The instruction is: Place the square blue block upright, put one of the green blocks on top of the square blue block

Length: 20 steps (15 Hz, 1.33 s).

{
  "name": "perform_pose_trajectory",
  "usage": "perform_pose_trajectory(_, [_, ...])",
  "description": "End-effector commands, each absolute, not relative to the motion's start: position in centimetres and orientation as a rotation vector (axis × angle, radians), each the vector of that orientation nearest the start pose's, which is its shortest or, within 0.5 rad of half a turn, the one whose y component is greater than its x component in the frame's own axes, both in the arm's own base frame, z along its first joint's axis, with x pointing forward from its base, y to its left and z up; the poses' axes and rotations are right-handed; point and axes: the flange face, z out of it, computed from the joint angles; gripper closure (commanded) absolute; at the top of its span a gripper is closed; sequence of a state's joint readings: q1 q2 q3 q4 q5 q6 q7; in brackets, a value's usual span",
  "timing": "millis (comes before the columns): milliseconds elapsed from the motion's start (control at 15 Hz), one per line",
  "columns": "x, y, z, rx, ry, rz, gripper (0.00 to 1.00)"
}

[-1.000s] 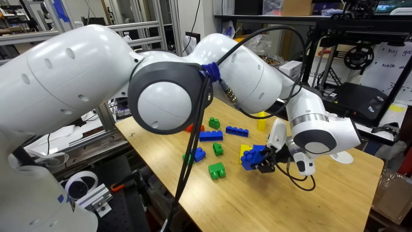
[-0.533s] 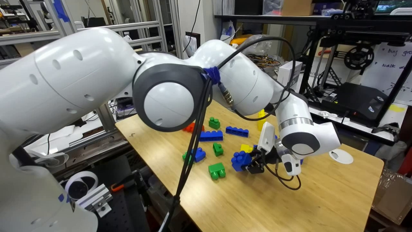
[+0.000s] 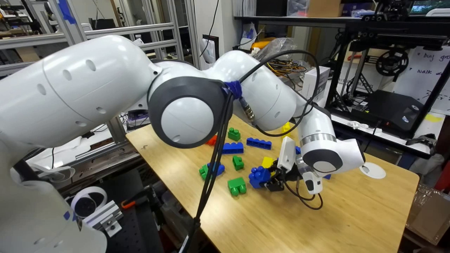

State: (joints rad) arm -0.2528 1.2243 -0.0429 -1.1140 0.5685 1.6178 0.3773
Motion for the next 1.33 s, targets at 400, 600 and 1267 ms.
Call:
perform_pose_trajectory(400, [65.0, -14.9, 1.7, -2.194, 1.010, 0.935, 0.55])
perform_pose_trajectory(600, [64.8, -15.1, 1.5, -2.199, 1.018, 0.944, 0.55])
perform_pose_trajectory(1267, [64.5, -16.1, 1.8, -2.233, 1.053, 0.961, 0.00])
